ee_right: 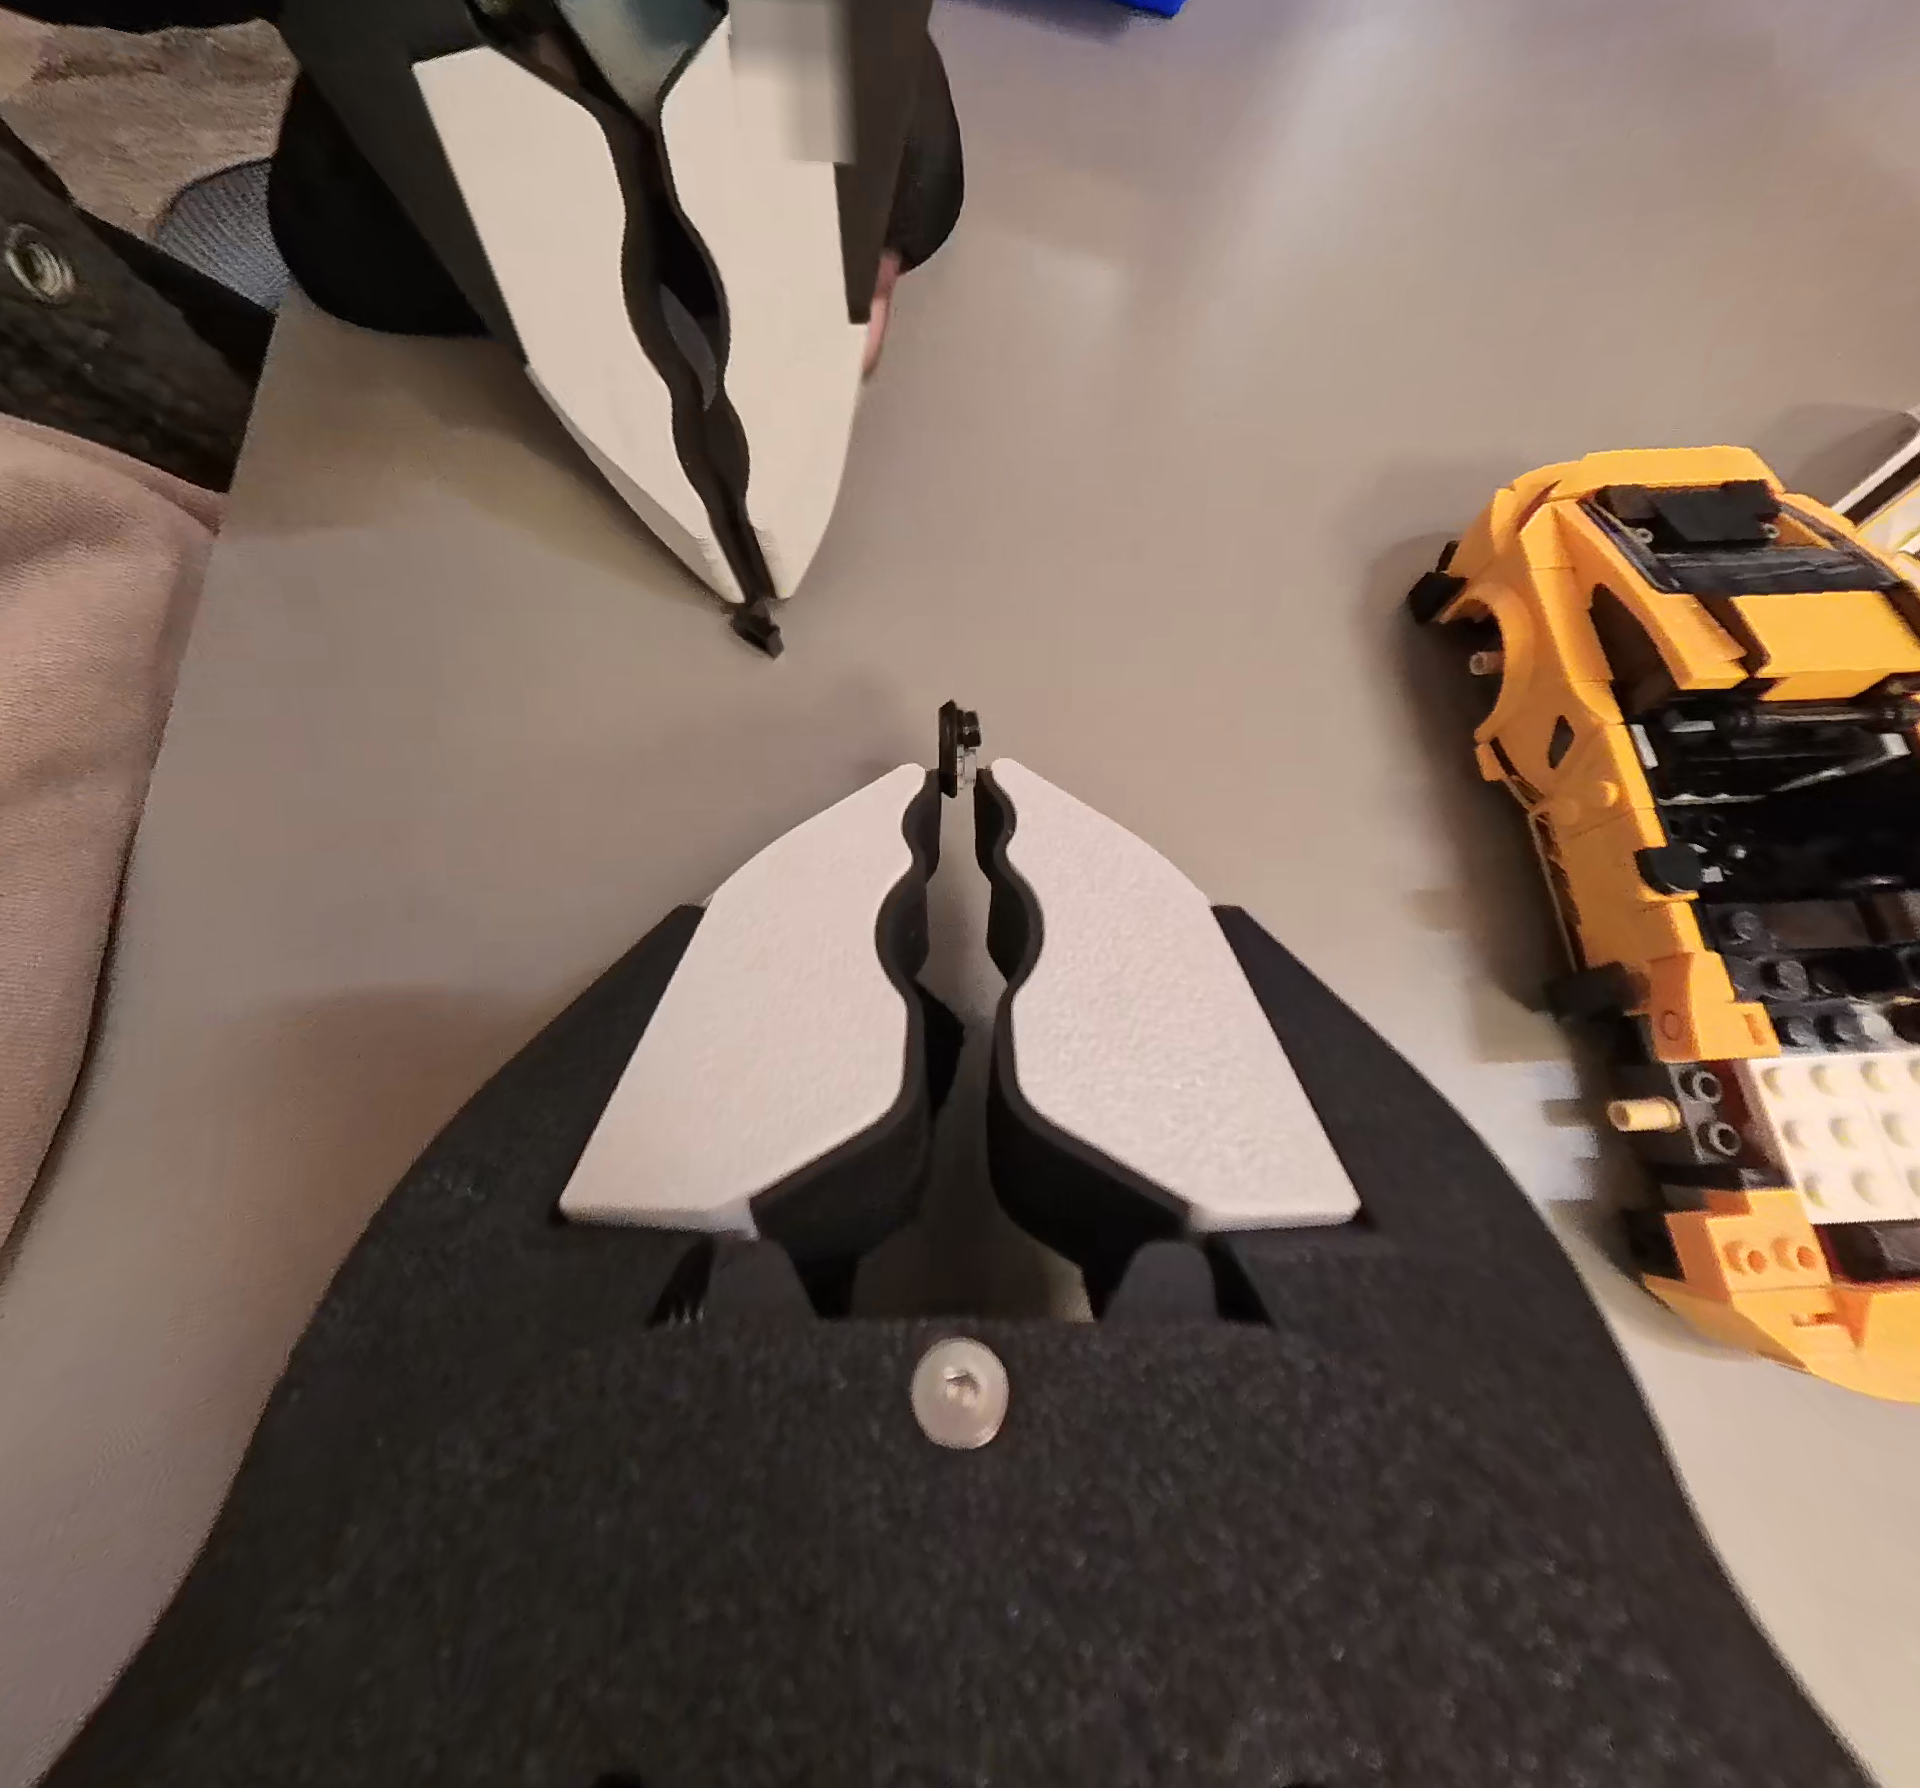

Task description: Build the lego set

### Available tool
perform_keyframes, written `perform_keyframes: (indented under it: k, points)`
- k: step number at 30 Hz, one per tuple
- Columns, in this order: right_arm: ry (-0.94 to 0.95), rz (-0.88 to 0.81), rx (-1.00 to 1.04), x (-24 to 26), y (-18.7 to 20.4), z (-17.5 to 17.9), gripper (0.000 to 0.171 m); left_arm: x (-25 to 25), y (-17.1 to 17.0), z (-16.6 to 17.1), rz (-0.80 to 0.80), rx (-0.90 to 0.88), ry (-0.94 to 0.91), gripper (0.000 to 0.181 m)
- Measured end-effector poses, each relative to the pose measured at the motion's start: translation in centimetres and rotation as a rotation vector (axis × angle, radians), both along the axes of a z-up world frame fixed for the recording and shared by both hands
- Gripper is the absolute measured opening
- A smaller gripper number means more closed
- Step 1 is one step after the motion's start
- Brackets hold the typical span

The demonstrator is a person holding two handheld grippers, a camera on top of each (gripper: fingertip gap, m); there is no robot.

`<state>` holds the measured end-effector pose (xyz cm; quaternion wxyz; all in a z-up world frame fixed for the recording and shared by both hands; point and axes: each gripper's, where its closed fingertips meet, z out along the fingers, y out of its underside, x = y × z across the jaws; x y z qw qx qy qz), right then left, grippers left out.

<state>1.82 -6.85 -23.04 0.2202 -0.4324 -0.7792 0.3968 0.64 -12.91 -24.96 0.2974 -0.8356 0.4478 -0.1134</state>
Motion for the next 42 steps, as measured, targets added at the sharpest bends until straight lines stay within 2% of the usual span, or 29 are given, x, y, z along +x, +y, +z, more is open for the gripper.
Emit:
perform_keyframes:
  k: [5,10,14,21,27,34,42]
  points:
    - [-0.009,0.027,0.011,0.2,-0.4,-0.3,0.006,0.7,-1.1,0.3,-0.022,0.006,-0.034,0.004]
    - [-0.008,0.028,0.007,0.2,-0.5,-0.2,0.006,0.1,-0.3,0.2,0.034,0.035,-0.035,0.009]
    - [-0.009,0.026,0.004,0.3,-0.5,-0.2,0.006,0.8,0.2,0.1,0.018,0.039,-0.045,0.016]
    - [-0.006,0.022,0.003,0.3,-0.4,-0.2,0.006,1.3,0.8,0.0,0.000,0.041,-0.040,0.011]
    - [0.014,-0.010,0.002,0.1,0.2,0.1,0.006,0.7,2.8,0.5,0.028,0.079,-0.049,0.011]
    - [0.076,-0.126,-0.008,-0.6,2.5,1.2,0.006,-0.9,6.3,0.7,0.031,0.087,-0.045,0.011]
    - [0.098,-0.167,-0.026,-1.0,3.2,1.5,0.006,-0.6,6.1,0.1,0.005,0.116,-0.094,0.011]
